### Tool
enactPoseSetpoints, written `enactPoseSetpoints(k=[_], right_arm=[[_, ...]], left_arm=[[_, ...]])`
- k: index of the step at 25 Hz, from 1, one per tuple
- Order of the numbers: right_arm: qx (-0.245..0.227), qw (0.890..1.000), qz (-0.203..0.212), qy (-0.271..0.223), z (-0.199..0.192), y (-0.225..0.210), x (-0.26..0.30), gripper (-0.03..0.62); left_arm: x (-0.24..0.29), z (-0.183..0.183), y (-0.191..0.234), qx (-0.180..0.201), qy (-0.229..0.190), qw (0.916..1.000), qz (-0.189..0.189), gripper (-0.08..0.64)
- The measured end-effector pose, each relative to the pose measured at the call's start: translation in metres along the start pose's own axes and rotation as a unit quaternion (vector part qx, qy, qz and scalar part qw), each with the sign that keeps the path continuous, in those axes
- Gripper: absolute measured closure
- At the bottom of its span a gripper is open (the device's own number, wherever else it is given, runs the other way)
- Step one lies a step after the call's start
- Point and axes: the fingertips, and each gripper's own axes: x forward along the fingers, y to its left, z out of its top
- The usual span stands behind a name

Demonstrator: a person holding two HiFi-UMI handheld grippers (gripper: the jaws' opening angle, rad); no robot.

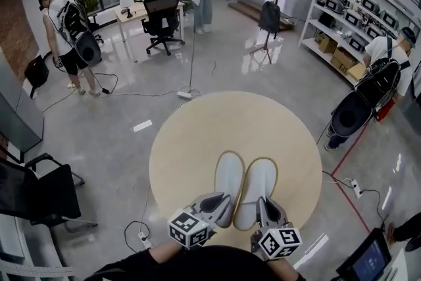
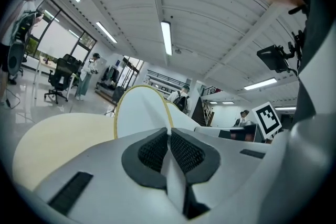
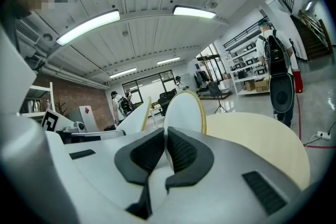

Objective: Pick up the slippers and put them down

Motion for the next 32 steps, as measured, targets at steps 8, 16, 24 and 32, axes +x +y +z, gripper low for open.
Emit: enactPoseSetpoints(k=[8, 16, 24, 32], right_arm=[[0.009, 0.999, 0.037, -0.004, 0.0, 0.006, -0.001, 0.565], [0.025, 0.998, 0.066, -0.001, -0.006, -0.001, -0.005, 0.566], [0.049, 0.994, 0.099, 0.011, -0.024, -0.01, -0.011, 0.566], [0.099, 0.979, 0.153, 0.087, -0.083, 0.002, 0.005, 0.566]], left_arm=[[-0.014, 0.002, -0.011, 0.014, -0.022, 0.9993, 0.025, 0.529], [-0.015, -0.009, -0.015, 0.005, -0.014, 0.9977, 0.066, 0.529], [-0.023, -0.03, -0.022, -0.007, -0.004, 0.9937, 0.112, 0.529], [-0.047, -0.071, -0.012, -0.04, 0.029, 0.9813, 0.186, 0.529]])
